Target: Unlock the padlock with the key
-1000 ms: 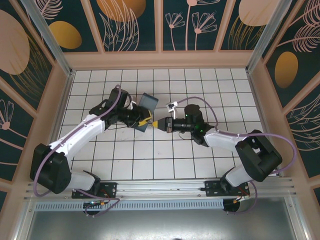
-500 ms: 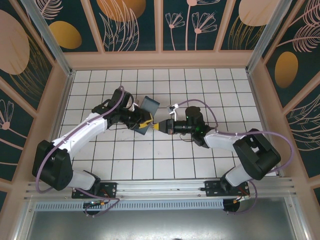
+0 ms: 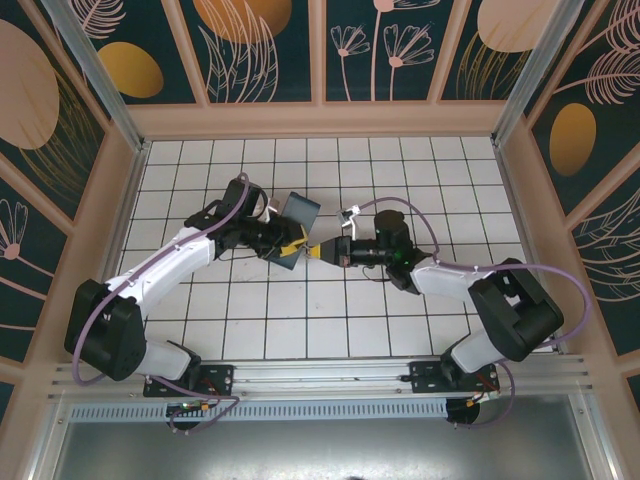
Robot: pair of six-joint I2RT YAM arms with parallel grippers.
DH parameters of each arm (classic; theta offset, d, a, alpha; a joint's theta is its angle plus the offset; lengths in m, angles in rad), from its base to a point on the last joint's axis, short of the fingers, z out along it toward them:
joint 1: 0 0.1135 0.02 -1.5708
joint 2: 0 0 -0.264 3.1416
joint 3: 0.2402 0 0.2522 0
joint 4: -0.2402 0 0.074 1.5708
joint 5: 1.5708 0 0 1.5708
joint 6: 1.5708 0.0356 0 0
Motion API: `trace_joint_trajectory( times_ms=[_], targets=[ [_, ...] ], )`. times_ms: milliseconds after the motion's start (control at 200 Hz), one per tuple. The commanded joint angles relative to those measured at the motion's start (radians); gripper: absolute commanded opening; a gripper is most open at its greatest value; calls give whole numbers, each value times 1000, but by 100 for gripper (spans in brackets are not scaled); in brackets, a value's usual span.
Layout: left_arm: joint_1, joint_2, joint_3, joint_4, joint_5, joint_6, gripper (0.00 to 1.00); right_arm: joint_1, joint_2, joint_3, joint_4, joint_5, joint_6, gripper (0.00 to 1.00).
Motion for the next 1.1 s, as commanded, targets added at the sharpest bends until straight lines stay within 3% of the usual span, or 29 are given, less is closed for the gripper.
trace_joint_trajectory(
  times_ms=[0, 405, 826, 961, 1096],
  targets=[
    [43, -37, -36, -5, -3, -38, 13, -51, -58, -20, 35, 24, -24, 0],
    [46, -39, -36, 23, 12, -68, 13, -44, -63, -48, 70, 21, -21, 0],
    [45, -64, -77, 55, 35, -89, 14, 43, 30, 106, 53, 83, -44, 0],
    [45, -85, -109, 120, 35, -156, 14, 61, 38, 115, 66, 111, -28, 0],
    [45, -104, -142, 202, 25, -235, 13, 76, 70, 71, 203, 108, 75, 0]
  ],
)
